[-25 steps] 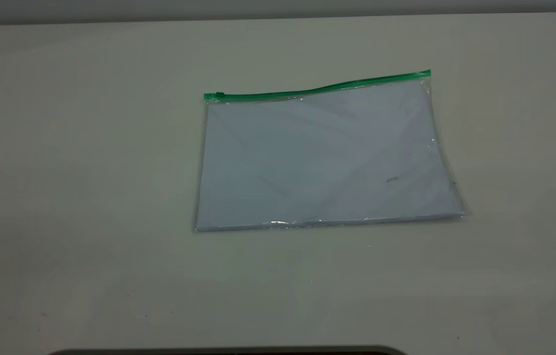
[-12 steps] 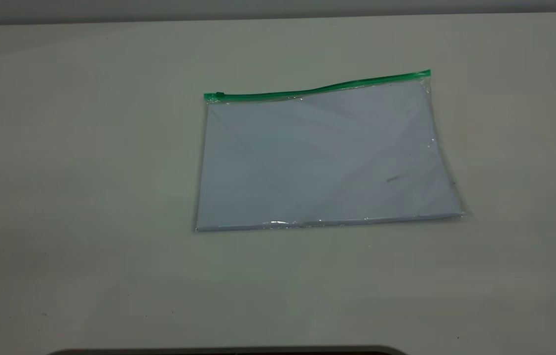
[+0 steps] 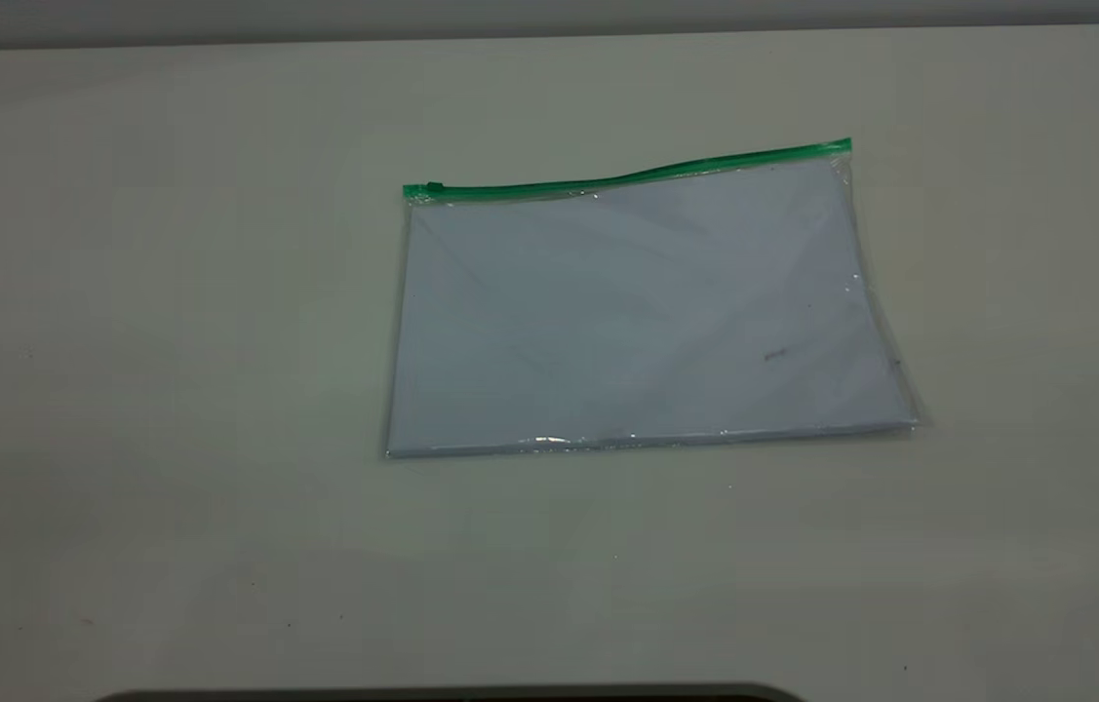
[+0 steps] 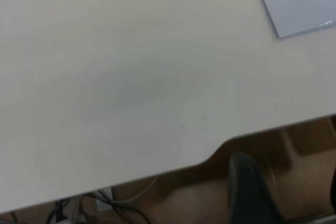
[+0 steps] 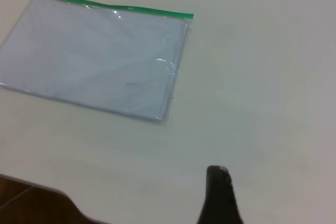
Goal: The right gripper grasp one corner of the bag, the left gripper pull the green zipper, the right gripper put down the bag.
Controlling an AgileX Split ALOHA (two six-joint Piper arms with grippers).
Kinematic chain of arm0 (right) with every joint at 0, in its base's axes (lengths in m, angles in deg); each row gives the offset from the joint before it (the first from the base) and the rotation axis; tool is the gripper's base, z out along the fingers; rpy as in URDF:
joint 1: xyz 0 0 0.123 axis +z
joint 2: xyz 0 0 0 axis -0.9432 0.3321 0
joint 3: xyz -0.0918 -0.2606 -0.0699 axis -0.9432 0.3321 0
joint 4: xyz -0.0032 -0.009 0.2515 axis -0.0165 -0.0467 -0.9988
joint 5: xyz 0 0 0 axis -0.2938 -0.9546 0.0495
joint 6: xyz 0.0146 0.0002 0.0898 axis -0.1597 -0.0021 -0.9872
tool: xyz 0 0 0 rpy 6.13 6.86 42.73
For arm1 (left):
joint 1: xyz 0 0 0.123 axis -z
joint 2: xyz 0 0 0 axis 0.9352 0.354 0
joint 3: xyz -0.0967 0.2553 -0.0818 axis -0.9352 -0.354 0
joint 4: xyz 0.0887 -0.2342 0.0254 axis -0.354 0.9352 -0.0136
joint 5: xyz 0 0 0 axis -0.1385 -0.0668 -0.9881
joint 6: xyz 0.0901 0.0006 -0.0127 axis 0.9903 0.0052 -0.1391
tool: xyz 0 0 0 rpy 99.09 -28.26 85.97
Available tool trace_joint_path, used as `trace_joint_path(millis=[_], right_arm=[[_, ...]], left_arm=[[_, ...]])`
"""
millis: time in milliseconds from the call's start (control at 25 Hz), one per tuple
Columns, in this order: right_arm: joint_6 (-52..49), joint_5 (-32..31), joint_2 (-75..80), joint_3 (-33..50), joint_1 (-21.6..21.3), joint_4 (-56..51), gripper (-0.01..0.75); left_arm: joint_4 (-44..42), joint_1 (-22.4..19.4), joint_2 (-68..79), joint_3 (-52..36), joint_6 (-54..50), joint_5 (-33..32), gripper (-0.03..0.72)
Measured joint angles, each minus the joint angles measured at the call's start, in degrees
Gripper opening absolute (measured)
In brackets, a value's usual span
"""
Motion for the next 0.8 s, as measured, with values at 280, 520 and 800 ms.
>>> trace_joint_path(millis=[280, 520, 800], right_arm=[[0.0, 0.0, 0.0, 0.0, 0.0, 0.0, 0.589], [0.0, 0.0, 0.0, 0.0, 0.0, 0.0, 0.589], [0.0, 0.0, 0.0, 0.0, 0.0, 0.0, 0.589]], left_arm=[[-0.2, -7.6, -6.9, 0.0, 0.0, 0.0, 0.442], [-1.1, -9.2, -7.8, 0.0, 0.0, 0.0, 0.442], [-1.2, -9.2, -7.8, 0.0, 0.0, 0.0, 0.442]])
